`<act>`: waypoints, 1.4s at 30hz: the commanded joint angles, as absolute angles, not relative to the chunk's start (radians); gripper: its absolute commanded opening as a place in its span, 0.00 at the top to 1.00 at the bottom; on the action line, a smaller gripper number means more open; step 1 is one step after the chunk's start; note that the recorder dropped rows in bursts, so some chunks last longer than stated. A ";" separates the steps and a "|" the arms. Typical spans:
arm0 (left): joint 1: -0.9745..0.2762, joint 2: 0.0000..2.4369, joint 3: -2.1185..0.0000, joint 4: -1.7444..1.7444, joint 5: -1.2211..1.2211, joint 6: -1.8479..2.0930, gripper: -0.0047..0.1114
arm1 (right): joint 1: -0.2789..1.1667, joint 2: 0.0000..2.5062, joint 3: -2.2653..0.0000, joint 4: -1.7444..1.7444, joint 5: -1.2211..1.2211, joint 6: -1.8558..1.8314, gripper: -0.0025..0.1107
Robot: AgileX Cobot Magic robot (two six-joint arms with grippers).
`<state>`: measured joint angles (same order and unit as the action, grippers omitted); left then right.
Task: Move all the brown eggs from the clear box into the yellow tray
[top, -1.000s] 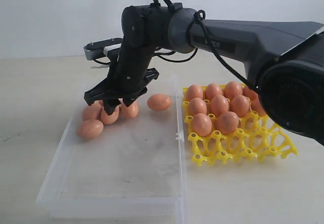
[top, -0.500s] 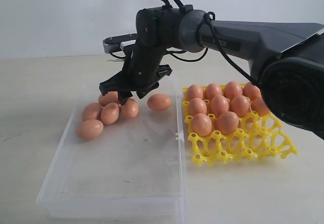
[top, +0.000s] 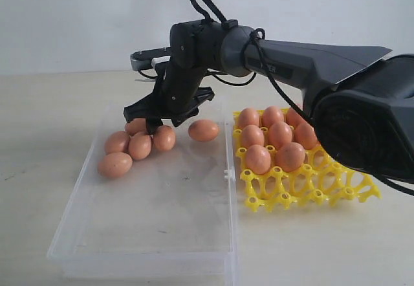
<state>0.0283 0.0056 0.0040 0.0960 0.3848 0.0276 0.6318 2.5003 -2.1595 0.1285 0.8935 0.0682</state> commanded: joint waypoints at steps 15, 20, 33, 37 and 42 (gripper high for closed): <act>0.030 0.000 0.000 0.095 0.379 0.023 0.96 | 0.628 2.537 -2.170 0.120 0.915 0.063 0.87; 0.030 0.000 0.000 0.095 0.379 0.023 0.96 | 0.634 2.537 -2.170 0.088 0.952 0.042 0.98; 0.030 0.000 0.000 0.095 0.379 0.023 0.96 | 0.685 2.440 -2.170 0.071 0.906 0.036 0.98; 0.030 0.000 0.000 0.095 0.379 0.023 0.96 | 0.709 2.404 -2.170 0.068 0.891 0.020 0.98; 0.030 0.000 0.000 0.095 0.379 0.023 0.96 | 0.743 2.347 -2.113 0.070 0.817 0.006 0.98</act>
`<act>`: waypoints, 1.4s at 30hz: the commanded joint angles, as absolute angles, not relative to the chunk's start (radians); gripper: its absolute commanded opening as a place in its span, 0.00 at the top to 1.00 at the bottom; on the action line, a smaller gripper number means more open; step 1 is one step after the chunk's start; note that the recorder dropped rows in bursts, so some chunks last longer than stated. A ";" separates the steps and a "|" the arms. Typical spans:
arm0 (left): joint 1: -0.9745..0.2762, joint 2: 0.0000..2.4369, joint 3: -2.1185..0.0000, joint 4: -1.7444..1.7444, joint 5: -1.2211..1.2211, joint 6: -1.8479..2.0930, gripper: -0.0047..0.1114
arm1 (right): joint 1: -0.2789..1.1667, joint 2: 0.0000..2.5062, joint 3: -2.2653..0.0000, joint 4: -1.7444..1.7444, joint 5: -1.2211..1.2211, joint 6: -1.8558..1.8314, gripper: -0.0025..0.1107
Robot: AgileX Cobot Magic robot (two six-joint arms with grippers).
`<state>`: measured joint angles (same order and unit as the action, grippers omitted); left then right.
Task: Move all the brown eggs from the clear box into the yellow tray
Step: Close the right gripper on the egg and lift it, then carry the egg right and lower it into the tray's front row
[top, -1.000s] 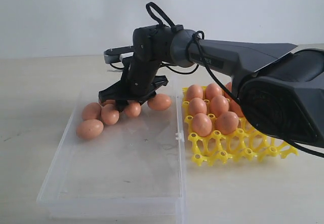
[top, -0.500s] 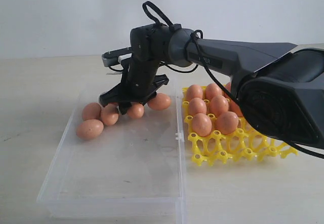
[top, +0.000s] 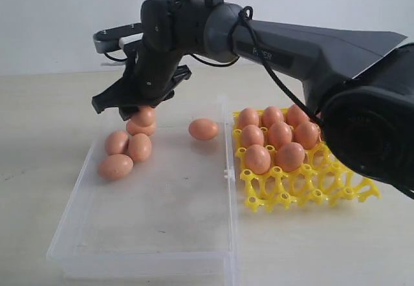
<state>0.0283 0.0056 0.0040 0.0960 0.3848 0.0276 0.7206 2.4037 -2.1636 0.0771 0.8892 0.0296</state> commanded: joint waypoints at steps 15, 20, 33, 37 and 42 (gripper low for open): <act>0.030 0.000 0.000 0.095 0.379 0.023 0.96 | 0.731 1.871 -1.262 0.183 0.137 -0.058 0.98; 0.030 0.000 0.000 0.095 0.379 0.023 0.96 | 0.653 1.721 -1.025 0.287 0.000 -0.159 0.98; 0.030 0.000 0.000 0.095 0.379 0.023 0.96 | 0.369 1.639 -0.793 0.246 -0.040 -0.126 0.98; 0.030 0.000 0.000 0.095 0.379 0.023 0.96 | 0.316 1.652 -0.793 0.208 -0.021 -0.100 0.98; 0.030 0.000 0.000 0.095 0.379 0.023 0.96 | 0.283 1.654 -0.793 0.198 -0.016 -0.079 0.98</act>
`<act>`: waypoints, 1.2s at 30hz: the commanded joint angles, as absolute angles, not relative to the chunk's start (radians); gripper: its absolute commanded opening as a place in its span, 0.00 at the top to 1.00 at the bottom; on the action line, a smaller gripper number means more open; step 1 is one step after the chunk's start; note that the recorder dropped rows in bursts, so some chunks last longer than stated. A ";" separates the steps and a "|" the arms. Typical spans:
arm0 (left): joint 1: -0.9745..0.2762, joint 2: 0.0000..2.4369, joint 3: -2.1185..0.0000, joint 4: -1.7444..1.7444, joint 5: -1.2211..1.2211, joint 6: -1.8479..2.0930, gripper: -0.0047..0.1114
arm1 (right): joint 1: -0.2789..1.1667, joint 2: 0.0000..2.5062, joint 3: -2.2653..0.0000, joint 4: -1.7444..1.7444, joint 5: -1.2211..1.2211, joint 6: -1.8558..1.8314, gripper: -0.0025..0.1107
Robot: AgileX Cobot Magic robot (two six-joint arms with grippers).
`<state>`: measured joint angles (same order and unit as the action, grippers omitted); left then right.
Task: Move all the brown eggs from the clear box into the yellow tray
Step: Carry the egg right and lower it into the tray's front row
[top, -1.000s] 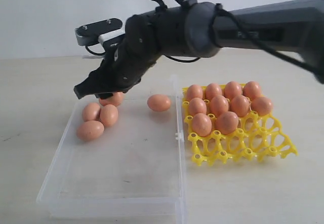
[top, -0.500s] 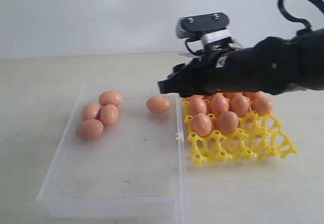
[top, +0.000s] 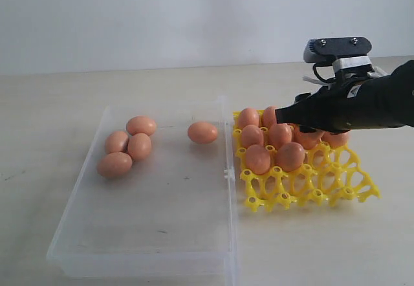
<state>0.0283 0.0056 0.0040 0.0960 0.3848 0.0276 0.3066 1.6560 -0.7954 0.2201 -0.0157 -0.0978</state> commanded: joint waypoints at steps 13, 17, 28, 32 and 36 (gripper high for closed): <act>0.030 0.000 0.000 0.095 0.379 0.023 0.96 | 0.283 1.659 -0.691 0.180 -0.146 -0.074 0.98; 0.030 0.000 0.000 0.095 0.379 0.023 0.96 | 0.283 1.659 -0.670 0.180 -0.197 -0.054 0.98; 0.030 0.000 0.000 0.095 0.379 0.023 0.96 | 0.285 1.700 -0.670 0.174 -0.178 -0.040 0.98; 0.030 0.000 0.000 0.095 0.379 0.023 0.96 | 0.285 1.700 -0.670 0.174 -0.164 -0.017 0.98; 0.030 0.000 0.000 0.095 0.379 0.023 0.96 | 0.285 1.700 -0.670 0.174 -0.164 0.000 0.95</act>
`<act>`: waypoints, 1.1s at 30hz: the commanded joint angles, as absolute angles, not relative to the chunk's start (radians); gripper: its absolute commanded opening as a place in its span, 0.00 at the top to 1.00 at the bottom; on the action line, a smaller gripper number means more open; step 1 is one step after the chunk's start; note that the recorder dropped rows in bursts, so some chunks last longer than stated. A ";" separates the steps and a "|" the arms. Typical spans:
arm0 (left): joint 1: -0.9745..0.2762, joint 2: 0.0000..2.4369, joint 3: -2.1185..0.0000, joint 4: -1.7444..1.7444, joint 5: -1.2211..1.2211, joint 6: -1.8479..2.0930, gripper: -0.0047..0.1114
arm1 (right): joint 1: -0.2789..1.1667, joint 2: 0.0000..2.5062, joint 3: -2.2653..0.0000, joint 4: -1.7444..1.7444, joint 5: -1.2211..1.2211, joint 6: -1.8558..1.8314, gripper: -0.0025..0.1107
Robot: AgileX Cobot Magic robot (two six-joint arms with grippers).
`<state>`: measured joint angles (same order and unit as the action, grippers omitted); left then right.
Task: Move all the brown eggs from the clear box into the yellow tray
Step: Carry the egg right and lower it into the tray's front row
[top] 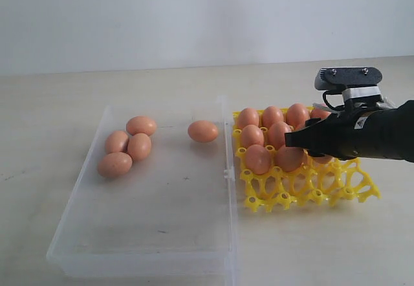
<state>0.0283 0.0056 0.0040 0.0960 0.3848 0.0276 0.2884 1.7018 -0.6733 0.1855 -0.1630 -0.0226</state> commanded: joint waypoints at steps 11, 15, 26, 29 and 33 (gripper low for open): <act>0.030 0.000 0.000 0.095 0.379 0.023 0.96 | 0.285 1.700 -0.670 0.174 -0.176 0.000 0.56; 0.030 0.000 0.000 0.095 0.379 0.023 0.96 | 0.285 1.700 -0.670 0.174 -0.178 0.000 0.50; 0.030 0.000 0.000 0.095 0.379 0.023 0.96 | 0.285 1.700 -0.670 0.174 -0.178 0.000 0.46; 0.030 0.000 0.000 0.095 0.379 0.023 0.96 | 0.285 1.700 -0.670 0.174 -0.175 0.000 0.46; 0.030 0.000 0.000 0.095 0.379 0.023 0.96 | 0.285 1.700 -0.670 0.174 -0.171 0.000 0.46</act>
<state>0.0283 0.0056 0.0040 0.0960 0.3848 0.0276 0.2884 1.7018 -0.6733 0.1855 -0.1660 0.0000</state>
